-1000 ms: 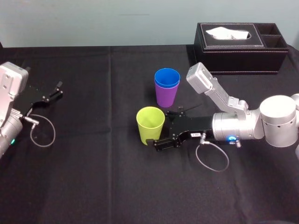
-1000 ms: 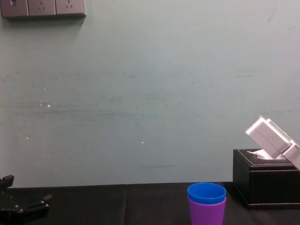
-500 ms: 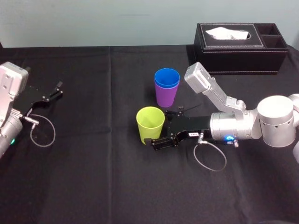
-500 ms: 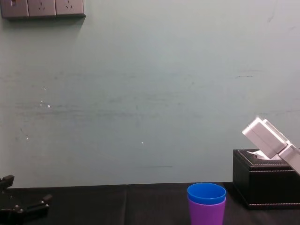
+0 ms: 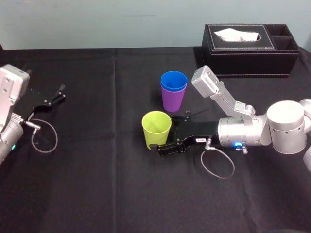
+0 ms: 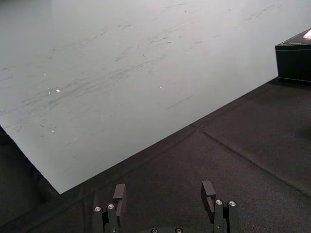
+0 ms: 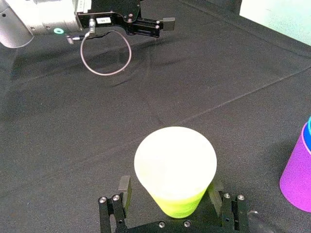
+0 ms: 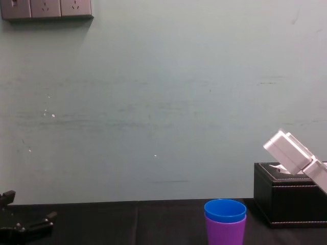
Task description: Stack the three plastic cups sequentially using one hand.
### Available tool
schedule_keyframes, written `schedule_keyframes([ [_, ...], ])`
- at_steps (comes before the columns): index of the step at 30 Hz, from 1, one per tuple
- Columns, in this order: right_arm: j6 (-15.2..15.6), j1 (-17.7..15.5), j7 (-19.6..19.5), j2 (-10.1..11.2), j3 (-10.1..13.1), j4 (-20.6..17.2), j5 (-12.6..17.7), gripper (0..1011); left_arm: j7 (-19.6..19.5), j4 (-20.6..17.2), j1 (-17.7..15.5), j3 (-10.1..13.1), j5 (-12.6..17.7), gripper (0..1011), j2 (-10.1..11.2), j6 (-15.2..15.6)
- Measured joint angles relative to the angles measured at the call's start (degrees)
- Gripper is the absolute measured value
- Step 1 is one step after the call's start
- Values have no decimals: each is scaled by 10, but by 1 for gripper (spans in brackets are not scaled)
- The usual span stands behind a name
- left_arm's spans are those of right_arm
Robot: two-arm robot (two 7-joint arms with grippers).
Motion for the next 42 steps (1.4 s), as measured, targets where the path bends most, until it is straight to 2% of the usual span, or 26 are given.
schedule_keyframes([
  [27, -4, 0, -1, -5, 2, 7, -3, 996, 0, 0, 0, 0, 0, 1010, 0, 0],
  [35, -4, 0, -1, -5, 2, 7, -3, 820, 0, 0, 0, 0, 0, 1010, 0, 0],
  [36, -4, 0, -1, -5, 2, 7, -3, 768, 0, 0, 0, 0, 0, 1010, 0, 0],
  [42, -3, 0, -1, -4, 2, 6, -3, 713, 0, 0, 0, 0, 0, 1010, 0, 0],
])
